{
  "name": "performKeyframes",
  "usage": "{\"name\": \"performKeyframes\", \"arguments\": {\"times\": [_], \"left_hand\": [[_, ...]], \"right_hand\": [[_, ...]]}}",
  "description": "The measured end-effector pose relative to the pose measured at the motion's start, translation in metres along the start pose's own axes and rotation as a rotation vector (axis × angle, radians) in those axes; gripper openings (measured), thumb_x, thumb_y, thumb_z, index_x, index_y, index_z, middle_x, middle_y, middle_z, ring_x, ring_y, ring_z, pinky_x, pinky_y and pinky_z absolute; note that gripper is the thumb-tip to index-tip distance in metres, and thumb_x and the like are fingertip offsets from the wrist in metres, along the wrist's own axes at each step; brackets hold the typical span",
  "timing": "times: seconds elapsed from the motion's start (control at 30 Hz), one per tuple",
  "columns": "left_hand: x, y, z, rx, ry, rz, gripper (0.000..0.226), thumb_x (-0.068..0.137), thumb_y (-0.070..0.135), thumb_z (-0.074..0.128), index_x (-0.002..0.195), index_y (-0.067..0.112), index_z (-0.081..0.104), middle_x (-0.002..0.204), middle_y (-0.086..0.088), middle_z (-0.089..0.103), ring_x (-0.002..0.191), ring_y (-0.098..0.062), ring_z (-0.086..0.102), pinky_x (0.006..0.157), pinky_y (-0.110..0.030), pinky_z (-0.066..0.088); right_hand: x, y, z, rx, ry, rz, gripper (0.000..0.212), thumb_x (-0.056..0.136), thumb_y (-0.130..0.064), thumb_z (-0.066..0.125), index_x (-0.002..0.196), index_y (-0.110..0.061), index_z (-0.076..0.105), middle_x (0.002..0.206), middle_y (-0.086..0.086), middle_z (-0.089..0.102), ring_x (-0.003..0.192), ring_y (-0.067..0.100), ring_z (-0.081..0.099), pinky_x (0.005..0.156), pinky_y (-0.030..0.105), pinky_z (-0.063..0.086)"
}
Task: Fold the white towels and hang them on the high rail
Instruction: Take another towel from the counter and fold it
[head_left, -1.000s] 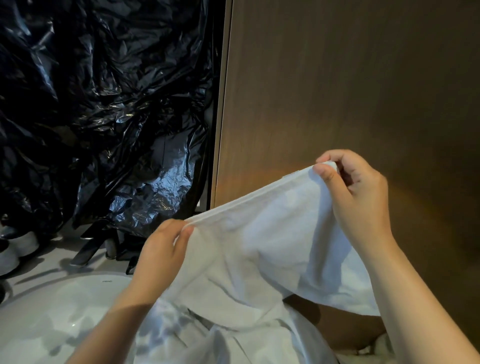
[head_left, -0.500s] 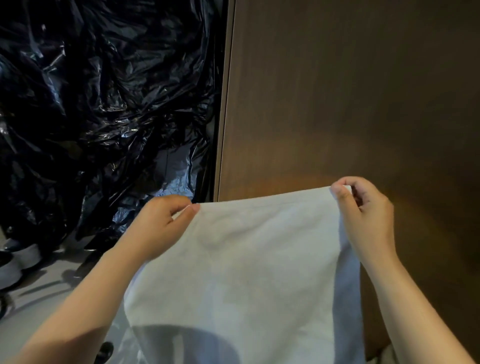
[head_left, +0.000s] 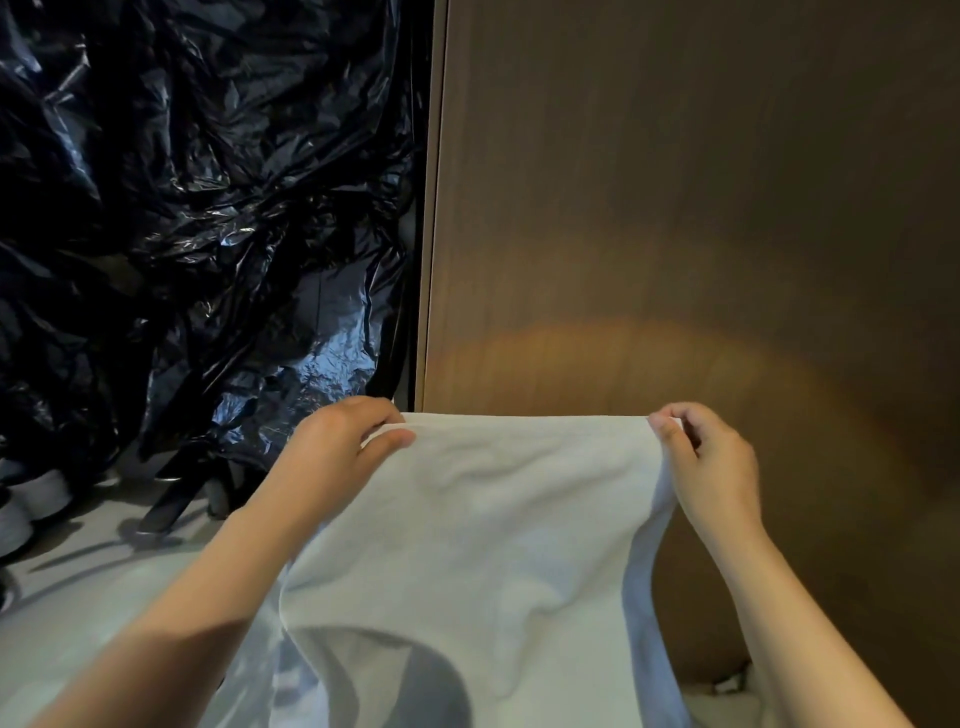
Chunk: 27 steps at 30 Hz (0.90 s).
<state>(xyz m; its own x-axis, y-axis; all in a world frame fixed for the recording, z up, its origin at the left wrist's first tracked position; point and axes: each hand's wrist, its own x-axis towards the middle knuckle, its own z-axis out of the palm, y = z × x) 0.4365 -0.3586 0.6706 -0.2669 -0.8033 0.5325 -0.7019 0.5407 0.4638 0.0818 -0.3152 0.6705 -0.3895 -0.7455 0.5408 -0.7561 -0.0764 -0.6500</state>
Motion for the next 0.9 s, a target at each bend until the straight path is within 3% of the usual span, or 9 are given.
{"name": "performKeyframes", "arguments": {"times": [0.1, 0.2, 0.33, 0.5, 0.6, 0.67, 0.8, 0.9], "left_hand": [[0.000, 0.000, -0.002, -0.023, 0.002, -0.030, 0.014, 0.090, 0.039, 0.063, 0.080, 0.031, 0.057, 0.069, 0.012, 0.059, 0.070, -0.003, 0.054, 0.058, -0.024, 0.041], [0.001, -0.001, -0.005, -0.106, -0.036, -0.077, 0.020, 0.086, 0.042, 0.067, 0.082, 0.034, 0.049, 0.071, 0.013, 0.059, 0.064, -0.004, 0.053, 0.055, -0.019, 0.038], [-0.002, 0.000, -0.006, -0.134, -0.133, -0.107, 0.007, 0.086, 0.046, 0.065, 0.085, 0.040, 0.064, 0.079, 0.023, 0.065, 0.075, 0.004, 0.060, 0.064, -0.022, 0.042], [-0.015, 0.016, 0.003, -0.167, -0.145, -0.086, 0.014, 0.089, 0.038, 0.063, 0.076, 0.034, 0.067, 0.086, 0.021, 0.065, 0.082, 0.001, 0.061, 0.068, -0.019, 0.043], [-0.019, 0.034, 0.009, -0.162, -0.176, -0.021, 0.013, 0.090, 0.033, 0.065, 0.077, 0.032, 0.067, 0.080, 0.017, 0.062, 0.079, -0.003, 0.060, 0.070, -0.024, 0.046], [-0.022, 0.047, 0.013, -0.134, -0.214, 0.043, 0.011, 0.091, 0.033, 0.064, 0.082, 0.028, 0.068, 0.080, 0.017, 0.060, 0.078, -0.002, 0.059, 0.074, -0.029, 0.048], [-0.026, 0.066, 0.021, -0.075, -0.245, 0.139, 0.016, 0.094, 0.036, 0.059, 0.088, 0.025, 0.068, 0.081, 0.016, 0.055, 0.079, -0.007, 0.058, 0.074, -0.031, 0.046], [-0.027, 0.074, 0.025, -0.057, -0.261, 0.169, 0.017, 0.095, 0.035, 0.058, 0.094, 0.023, 0.070, 0.084, 0.017, 0.052, 0.083, -0.011, 0.059, 0.075, -0.032, 0.045]], "right_hand": [[0.001, 0.002, -0.001, 0.025, 0.010, 0.011, 0.013, 0.097, -0.034, 0.054, 0.096, -0.027, 0.064, 0.085, -0.014, 0.064, 0.081, 0.004, 0.058, 0.062, 0.024, 0.045], [0.000, 0.007, -0.001, 0.035, 0.014, 0.040, 0.012, 0.097, -0.034, 0.053, 0.095, -0.029, 0.063, 0.083, -0.017, 0.063, 0.080, 0.004, 0.058, 0.066, 0.032, 0.049], [-0.008, 0.017, 0.002, 0.019, -0.020, 0.061, 0.012, 0.098, -0.035, 0.053, 0.095, -0.028, 0.063, 0.083, -0.015, 0.063, 0.081, 0.007, 0.059, 0.067, 0.035, 0.051], [-0.014, 0.023, 0.007, -0.124, -0.138, 0.118, 0.014, 0.098, -0.031, 0.053, 0.094, -0.020, 0.060, 0.088, 0.000, 0.063, 0.086, 0.023, 0.061, 0.060, 0.031, 0.043], [-0.024, 0.011, 0.012, -0.148, -0.232, 0.085, 0.028, 0.098, -0.032, 0.056, 0.119, -0.015, 0.062, 0.117, 0.005, 0.060, 0.111, 0.026, 0.057, 0.087, 0.040, 0.049], [-0.037, -0.006, 0.016, -0.039, -0.285, -0.005, 0.030, 0.097, -0.030, 0.058, 0.125, -0.018, 0.062, 0.124, -0.001, 0.060, 0.116, 0.017, 0.056, 0.095, 0.034, 0.048], [-0.073, -0.040, 0.028, 0.235, -0.513, -0.187, 0.023, 0.096, -0.028, 0.060, 0.114, -0.042, 0.062, 0.117, -0.020, 0.064, 0.112, -0.006, 0.056, 0.096, 0.015, 0.040], [-0.092, -0.045, 0.040, 0.254, -0.595, -0.228, 0.017, 0.099, -0.025, 0.057, 0.105, -0.038, 0.067, 0.106, -0.024, 0.067, 0.105, -0.004, 0.059, 0.109, 0.023, 0.031]]}}
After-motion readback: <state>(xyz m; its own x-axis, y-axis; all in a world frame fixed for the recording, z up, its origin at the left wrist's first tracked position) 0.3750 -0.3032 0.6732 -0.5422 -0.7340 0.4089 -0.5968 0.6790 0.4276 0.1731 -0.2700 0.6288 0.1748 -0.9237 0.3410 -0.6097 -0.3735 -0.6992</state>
